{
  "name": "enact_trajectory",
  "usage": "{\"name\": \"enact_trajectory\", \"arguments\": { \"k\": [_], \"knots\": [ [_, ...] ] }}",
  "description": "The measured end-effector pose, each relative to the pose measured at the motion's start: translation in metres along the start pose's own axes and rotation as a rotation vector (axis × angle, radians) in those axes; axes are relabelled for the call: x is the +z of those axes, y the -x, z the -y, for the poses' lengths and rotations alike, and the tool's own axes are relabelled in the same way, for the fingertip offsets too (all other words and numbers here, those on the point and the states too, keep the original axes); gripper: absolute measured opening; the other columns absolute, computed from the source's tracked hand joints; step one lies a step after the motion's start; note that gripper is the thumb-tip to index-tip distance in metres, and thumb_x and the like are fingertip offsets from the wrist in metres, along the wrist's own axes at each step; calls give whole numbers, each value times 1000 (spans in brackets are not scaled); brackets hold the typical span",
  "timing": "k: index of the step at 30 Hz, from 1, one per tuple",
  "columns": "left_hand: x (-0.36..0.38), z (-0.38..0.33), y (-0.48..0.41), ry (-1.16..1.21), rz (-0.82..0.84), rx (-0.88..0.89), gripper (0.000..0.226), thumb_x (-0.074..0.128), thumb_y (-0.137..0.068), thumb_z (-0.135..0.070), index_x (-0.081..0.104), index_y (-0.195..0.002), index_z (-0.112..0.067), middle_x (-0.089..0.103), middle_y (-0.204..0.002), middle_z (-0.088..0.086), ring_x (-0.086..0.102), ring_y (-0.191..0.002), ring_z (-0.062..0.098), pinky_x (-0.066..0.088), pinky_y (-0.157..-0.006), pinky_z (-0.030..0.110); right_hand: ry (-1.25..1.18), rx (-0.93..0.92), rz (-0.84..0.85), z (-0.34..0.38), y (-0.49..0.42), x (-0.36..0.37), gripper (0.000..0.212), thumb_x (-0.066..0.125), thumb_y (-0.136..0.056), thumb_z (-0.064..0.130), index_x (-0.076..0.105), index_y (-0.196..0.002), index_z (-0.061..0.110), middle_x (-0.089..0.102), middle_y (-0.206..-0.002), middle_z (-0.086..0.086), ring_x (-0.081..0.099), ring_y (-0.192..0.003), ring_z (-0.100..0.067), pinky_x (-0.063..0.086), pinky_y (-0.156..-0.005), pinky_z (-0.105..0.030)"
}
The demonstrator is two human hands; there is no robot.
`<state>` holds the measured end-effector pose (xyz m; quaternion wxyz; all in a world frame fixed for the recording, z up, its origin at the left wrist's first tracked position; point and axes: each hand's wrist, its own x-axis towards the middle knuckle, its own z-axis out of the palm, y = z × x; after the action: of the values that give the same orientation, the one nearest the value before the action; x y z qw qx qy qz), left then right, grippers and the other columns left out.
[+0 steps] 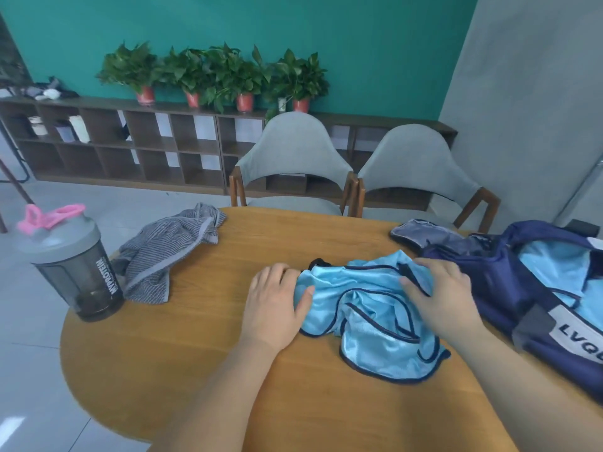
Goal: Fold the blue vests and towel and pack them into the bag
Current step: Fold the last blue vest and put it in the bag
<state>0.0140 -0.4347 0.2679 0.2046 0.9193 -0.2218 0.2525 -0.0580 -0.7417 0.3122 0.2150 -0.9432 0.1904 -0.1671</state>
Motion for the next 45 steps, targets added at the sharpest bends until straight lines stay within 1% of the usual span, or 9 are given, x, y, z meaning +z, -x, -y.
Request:
{"name": "enact_trajectory", "arguments": {
  "k": [3,11,16,22,28,31,34,39,45],
  "knots": [
    [-4,-1,0,47,134,11,60,46,-98,-73,56,-136,-27,59,-124,-11,50,-120,14,37,-114,39,-67,-331,166,16,16,6,56,67,-88,68,59,-136,41,51,-133,19,40,-127,-8,36,-109,-31],
    [-6,14,0,339,16,-358,12,57,-105,-38,62,-115,-33,65,-69,-6,61,-67,19,52,-65,40,-384,-237,430,43,12,-16,16,72,-98,34,76,-90,21,71,-76,11,63,-70,-5,48,-70,-26],
    [-39,4,-24,1010,43,-654,14,72,-99,-15,74,-109,-26,76,-77,3,55,-56,17,48,-55,30,-780,27,734,44,0,-68,31,67,-100,32,74,-116,6,75,-117,-20,72,-110,-39,56,-101,-51],
    [-84,-19,-86,1593,29,-689,34,68,-103,-20,59,-135,-23,77,-121,-3,76,-105,22,56,-96,40,-799,304,203,2,-45,-61,34,70,-98,34,74,-120,9,72,-123,-22,68,-106,-34,51,-92,-44],
    [-45,-38,-43,637,136,-215,35,61,-99,-8,65,-125,-31,68,-109,-19,63,-98,-3,53,-92,25,-48,-176,-205,17,-1,-40,24,74,-90,39,68,-112,30,64,-109,-1,59,-104,-29,51,-87,-42],
    [-30,-35,-14,346,248,181,29,61,-93,-18,65,-117,-33,64,-111,-20,59,-104,1,49,-93,30,-336,-434,383,50,39,-43,37,76,-84,65,68,-108,38,67,-102,12,64,-96,-11,55,-85,-36],
    [-21,-29,-2,212,437,264,34,51,-102,-34,56,-136,-33,56,-137,-18,47,-132,4,42,-109,30,55,-560,763,53,61,-27,88,76,-69,79,42,-145,49,43,-128,24,43,-124,1,43,-104,-25],
    [-35,-22,2,118,525,187,46,31,-112,-48,44,-153,-30,43,-155,-15,39,-145,9,36,-116,29,176,-663,319,44,54,-13,40,66,-90,30,63,-126,46,58,-122,20,59,-117,-10,51,-90,-32],
    [-52,-19,5,106,464,94,85,54,-93,-74,23,-160,-31,26,-158,-16,27,-145,6,37,-115,34,-591,-219,-15,76,35,-65,29,61,-101,12,74,-103,38,71,-99,34,64,-98,14,46,-83,-8]
  ]
}}
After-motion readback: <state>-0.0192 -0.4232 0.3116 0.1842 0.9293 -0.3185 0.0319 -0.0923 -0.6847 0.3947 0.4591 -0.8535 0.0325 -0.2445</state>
